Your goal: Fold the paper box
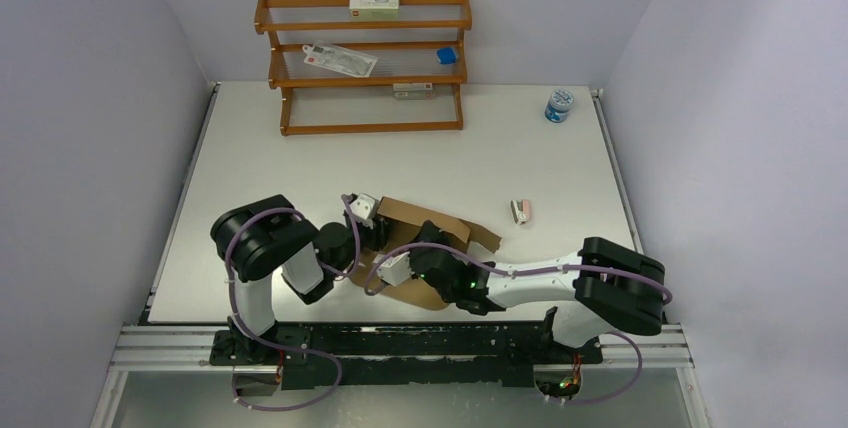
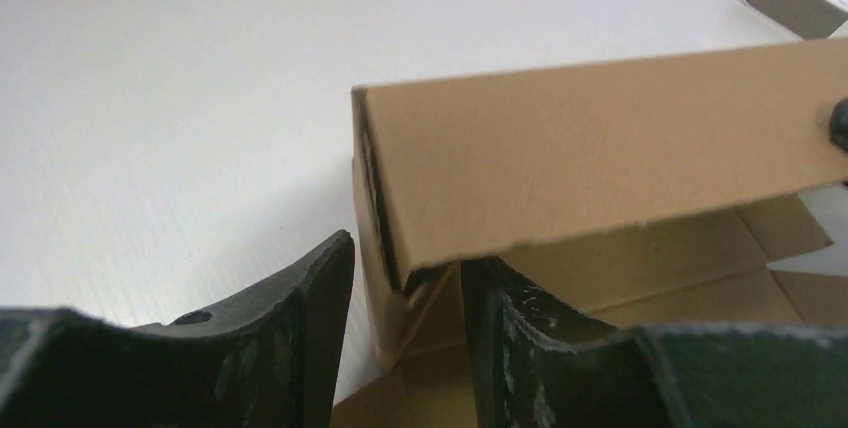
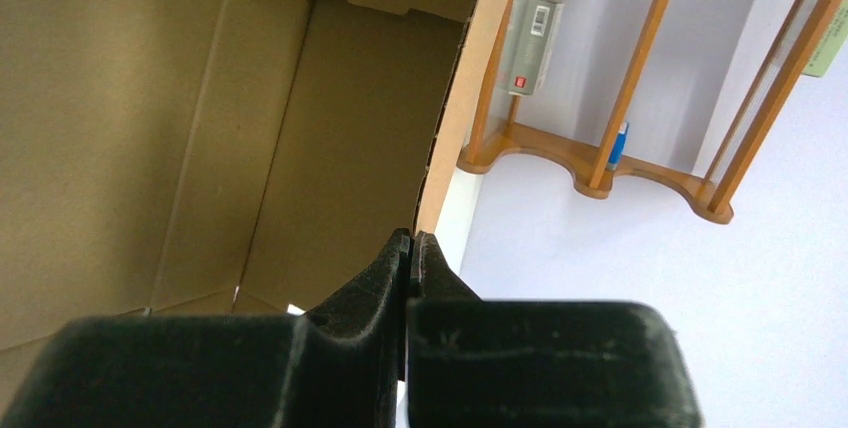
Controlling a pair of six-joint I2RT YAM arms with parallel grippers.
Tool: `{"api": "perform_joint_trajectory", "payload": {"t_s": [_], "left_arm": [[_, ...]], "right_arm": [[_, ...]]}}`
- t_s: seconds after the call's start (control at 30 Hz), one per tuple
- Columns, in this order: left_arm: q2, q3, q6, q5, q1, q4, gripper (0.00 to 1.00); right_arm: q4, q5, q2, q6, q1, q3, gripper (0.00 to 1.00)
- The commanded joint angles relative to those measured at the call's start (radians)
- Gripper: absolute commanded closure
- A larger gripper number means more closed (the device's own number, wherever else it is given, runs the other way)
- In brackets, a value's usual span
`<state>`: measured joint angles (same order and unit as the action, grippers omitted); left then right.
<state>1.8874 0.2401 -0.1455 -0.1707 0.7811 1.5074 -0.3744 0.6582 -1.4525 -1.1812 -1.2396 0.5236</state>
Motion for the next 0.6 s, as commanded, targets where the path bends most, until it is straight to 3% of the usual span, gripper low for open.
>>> {"api": "perform_joint_trajectory", "payload": {"t_s": [0.0,0.33,0.57], "left_arm": [[-0.026,0.034,-0.007,0.009,0.001,0.325,0.51],[0.001,0.039,0.007,-0.049,0.002,0.324,0.66],[-0.023,0.004,0.001,-0.175,0.005,0.324,0.77]], "right_arm": [[0.073,-0.107,0.017,0.046,0.006,0.018,1.00],[0.115,-0.150,0.021,0.081,0.030,0.042,1.00],[0.134,-0.157,0.010,0.098,0.030,0.055,1.00]]}}
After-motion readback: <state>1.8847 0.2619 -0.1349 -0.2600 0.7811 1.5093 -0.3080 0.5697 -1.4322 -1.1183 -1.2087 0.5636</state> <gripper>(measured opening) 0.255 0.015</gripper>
